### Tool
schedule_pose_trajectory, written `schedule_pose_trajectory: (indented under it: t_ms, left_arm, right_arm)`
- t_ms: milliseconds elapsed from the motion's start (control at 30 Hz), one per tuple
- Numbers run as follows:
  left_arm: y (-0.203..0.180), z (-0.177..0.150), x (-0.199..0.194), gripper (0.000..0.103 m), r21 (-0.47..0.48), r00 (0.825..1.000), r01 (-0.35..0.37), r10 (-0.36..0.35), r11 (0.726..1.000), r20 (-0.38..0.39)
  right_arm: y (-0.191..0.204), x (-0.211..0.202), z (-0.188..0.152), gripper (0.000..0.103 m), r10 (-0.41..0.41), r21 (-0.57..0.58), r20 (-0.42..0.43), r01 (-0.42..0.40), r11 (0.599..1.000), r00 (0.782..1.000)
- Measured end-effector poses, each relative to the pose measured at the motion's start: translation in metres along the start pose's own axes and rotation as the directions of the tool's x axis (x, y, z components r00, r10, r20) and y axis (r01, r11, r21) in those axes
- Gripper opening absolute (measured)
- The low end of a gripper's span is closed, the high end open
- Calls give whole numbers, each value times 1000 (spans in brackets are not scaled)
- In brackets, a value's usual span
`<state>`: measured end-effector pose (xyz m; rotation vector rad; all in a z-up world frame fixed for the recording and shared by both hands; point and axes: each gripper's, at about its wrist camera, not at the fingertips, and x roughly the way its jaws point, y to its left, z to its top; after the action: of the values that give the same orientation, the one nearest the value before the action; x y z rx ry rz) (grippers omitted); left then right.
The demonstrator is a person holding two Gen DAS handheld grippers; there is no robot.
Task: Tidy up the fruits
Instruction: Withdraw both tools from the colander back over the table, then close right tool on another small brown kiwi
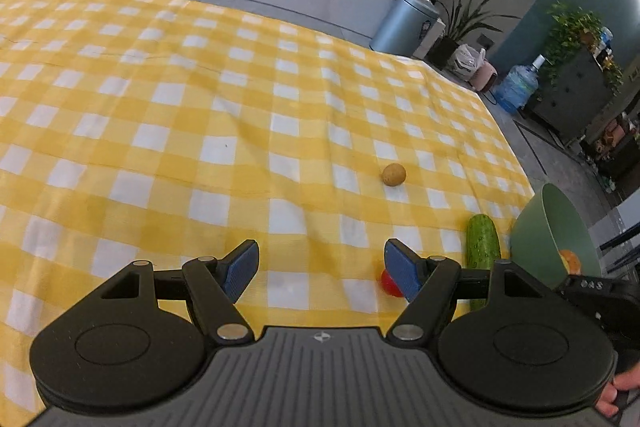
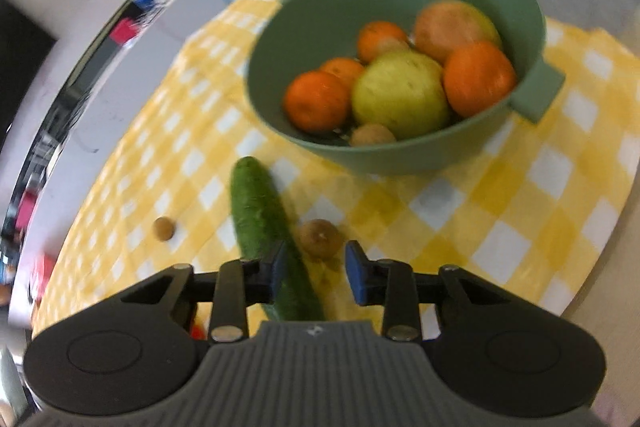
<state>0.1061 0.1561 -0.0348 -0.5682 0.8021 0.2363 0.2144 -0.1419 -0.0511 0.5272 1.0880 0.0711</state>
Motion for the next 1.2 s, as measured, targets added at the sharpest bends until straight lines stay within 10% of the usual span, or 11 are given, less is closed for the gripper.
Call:
schedule_pose_trajectory:
  t_ms: [700, 867, 1200]
  left_arm:
    - [-13, -13, 9, 84, 93, 1000, 9, -7, 996, -29]
    - [-8, -12, 8, 84, 87, 1000, 6, -3, 996, -26]
    - [-3, -12, 12, 84, 86, 998, 35, -30, 996, -62]
  right_arm:
    - [-12, 13, 5, 22, 38, 87, 23, -40, 995, 999]
    - [17, -9, -4, 23, 169, -171, -31, -172, 970, 985]
    - [80, 12, -67, 23, -33, -650, -232, -130, 749, 972]
